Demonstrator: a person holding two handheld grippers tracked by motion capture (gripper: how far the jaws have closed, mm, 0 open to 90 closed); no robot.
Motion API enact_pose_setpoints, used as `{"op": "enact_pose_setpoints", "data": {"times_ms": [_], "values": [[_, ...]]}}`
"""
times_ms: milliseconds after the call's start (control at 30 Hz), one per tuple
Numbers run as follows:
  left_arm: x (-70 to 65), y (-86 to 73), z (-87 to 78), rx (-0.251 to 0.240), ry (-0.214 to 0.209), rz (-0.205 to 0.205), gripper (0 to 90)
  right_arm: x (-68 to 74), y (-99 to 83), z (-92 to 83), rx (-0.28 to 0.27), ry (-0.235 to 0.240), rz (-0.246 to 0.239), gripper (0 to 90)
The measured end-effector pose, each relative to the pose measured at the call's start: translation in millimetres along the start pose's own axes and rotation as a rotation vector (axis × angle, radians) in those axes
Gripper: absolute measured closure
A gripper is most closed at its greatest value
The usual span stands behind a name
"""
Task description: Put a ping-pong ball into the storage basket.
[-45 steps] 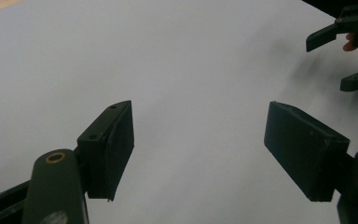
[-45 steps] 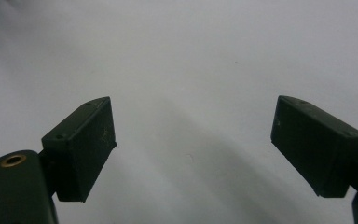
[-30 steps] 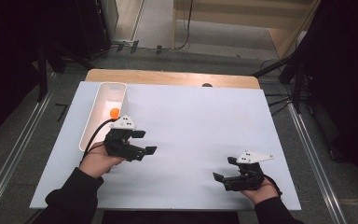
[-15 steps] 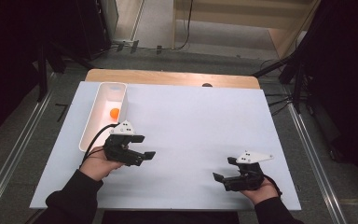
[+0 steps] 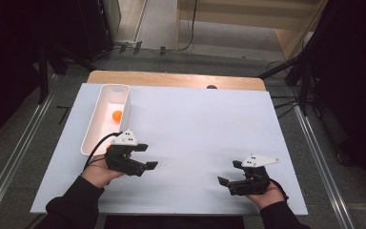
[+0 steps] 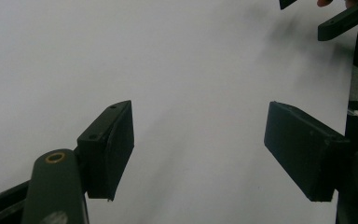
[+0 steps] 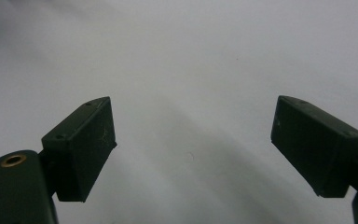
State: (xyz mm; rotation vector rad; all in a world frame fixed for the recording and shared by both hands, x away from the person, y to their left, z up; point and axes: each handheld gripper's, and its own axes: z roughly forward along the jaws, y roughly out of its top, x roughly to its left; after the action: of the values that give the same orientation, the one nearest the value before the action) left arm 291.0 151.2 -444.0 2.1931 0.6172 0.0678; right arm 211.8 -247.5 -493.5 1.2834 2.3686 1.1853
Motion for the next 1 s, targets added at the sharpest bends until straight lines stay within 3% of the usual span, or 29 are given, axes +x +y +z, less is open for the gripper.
{"op": "enact_pose_setpoints", "data": {"times_ms": [433, 533, 1000], "values": [[-4.2, -12.5, -0.6, 0.005, 0.008, 0.030, 24.7, 0.2, 0.0, 0.0, 0.004, -0.003, -0.002, 12.4], [-4.1, -15.3, 0.1, 0.006, -0.002, 0.018, 24.7, 0.5, 0.0, 0.2, 0.005, -0.001, -0.001, 12.4], [-5.5, -31.2, 1.2, 0.047, -0.010, 0.033, 24.6, 0.7, -0.1, 0.3, 0.007, 0.001, -0.001, 12.3]]}}
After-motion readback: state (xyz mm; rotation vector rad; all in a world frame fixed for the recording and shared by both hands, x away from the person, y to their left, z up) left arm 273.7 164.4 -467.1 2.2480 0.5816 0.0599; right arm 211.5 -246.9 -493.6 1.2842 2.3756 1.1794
